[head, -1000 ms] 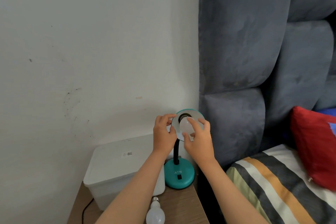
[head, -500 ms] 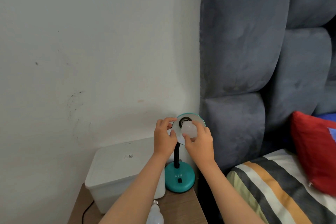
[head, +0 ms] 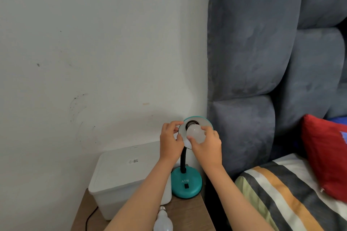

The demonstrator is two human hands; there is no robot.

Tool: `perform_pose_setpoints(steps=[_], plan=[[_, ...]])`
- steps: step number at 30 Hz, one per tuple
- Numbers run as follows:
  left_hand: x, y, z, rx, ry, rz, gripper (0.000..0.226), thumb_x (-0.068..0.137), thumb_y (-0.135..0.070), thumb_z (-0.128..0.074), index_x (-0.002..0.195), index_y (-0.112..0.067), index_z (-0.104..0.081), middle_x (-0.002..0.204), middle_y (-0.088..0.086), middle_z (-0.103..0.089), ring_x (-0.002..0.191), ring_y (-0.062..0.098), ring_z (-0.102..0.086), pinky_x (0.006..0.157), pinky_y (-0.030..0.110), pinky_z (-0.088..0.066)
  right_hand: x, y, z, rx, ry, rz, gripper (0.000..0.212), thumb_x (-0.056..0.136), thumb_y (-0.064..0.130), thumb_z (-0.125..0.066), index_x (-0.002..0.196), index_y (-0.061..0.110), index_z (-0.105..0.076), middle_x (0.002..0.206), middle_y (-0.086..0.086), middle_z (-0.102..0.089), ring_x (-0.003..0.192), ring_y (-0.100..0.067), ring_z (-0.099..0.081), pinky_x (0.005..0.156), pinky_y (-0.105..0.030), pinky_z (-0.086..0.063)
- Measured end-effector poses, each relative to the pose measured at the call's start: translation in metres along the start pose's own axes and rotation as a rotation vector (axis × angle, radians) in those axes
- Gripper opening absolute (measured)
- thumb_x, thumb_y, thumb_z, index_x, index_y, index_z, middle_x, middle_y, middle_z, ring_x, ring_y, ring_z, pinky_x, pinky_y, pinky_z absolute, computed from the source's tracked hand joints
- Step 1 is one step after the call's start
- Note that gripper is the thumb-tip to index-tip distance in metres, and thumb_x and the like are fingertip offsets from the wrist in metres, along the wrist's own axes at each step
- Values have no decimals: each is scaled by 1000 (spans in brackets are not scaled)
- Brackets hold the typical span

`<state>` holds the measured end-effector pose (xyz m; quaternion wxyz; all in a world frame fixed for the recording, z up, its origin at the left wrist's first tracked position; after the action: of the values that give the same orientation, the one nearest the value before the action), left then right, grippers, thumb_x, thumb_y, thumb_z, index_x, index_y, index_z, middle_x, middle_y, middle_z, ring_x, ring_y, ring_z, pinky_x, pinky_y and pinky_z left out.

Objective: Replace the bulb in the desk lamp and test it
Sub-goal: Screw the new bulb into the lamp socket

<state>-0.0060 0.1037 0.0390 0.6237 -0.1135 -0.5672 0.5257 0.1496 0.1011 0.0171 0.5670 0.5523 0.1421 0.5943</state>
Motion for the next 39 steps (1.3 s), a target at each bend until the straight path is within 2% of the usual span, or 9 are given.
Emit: perform_pose_setpoints(steps=[7, 10, 14, 20, 24, 27, 32, 36, 39], plan=[[0, -3, -3, 5, -7, -13, 43, 78, 11, -50, 105, -21, -61, 98, 2, -49, 89, 13, -53, 76, 1, -38, 2, -11, 3, 30, -35, -86, 52, 79, 39, -69, 107, 1, -48, 103, -14, -57, 93, -29, -58, 69, -28, -44], [-1, -2, -3, 12, -5, -10, 43, 79, 10, -50, 106, -22, -60, 98, 1, -49, 89, 10, -52, 76, -1, -37, -2, -3, -1, 48, -22, 4, 54, 85, 27, -64, 132, 13, -42, 119, -14, -47, 84, -25, -61, 73, -29, -50], [-1, -2, -1, 14, -9, -7, 43, 79, 10, -50, 106, -23, -60, 97, 1, -49, 89, 9, -52, 75, 0, -38, -6, 6, -8, 60, 32, 129, 49, 84, 9, -63, 131, 18, -48, 127, -14, -42, 72, -18, -59, 67, -15, -48], [-1, -2, -2, 8, -2, -4, 43, 79, 10, -50, 105, -23, -60, 97, 1, -48, 90, 12, -52, 76, 0, -38, 5, -13, 0, 67, -30, -68, 52, 81, 37, -67, 118, 5, -48, 109, -14, -59, 92, -25, -60, 70, -24, -44], [-2, -3, -2, 7, -8, -5, 44, 79, 11, -50, 105, -23, -60, 97, 0, -49, 90, 11, -53, 76, -1, -37, -2, 6, -5, 64, 1, 115, 52, 84, 19, -64, 131, 16, -44, 120, -6, -42, 87, -11, -51, 75, -27, -52], [-1, -2, 0, 17, -12, -7, 43, 79, 11, -50, 105, -22, -60, 97, 1, -49, 89, 12, -53, 76, 0, -38, -4, 2, -9, 77, 37, 141, 51, 81, 11, -66, 128, 20, -48, 121, -11, -46, 84, -23, -62, 70, -17, -52], [-2, -3, -3, 18, 0, -9, 42, 80, 10, -50, 106, -23, -60, 98, 1, -49, 90, 10, -52, 77, 1, -38, 2, -14, -1, 75, -44, -38, 50, 80, 37, -69, 114, 9, -45, 104, -15, -61, 85, -24, -62, 63, -23, -46], [-2, -3, -2, 15, -12, -9, 43, 79, 11, -50, 105, -22, -60, 97, 1, -49, 90, 12, -52, 76, 1, -38, -5, 3, -9, 51, -9, 99, 48, 84, 21, -65, 128, 15, -46, 128, -14, -40, 89, -18, -55, 76, -32, -56], [-1, -1, -1, 19, -12, -3, 44, 79, 11, -49, 105, -23, -60, 97, 2, -50, 90, 12, -53, 76, 1, -39, -8, 3, -11, 69, 15, 141, 49, 84, 13, -64, 129, 18, -48, 126, -14, -42, 87, -21, -59, 75, -22, -52]])
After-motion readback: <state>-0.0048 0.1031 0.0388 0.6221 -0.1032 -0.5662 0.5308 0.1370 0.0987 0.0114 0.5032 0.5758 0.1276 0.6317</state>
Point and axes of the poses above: each hand's wrist, its own x-axis towards the middle knuckle, its own z-axis out of the back of the hand, y = z × x, the point moved 9 cm from there along x, towards the middle knuckle
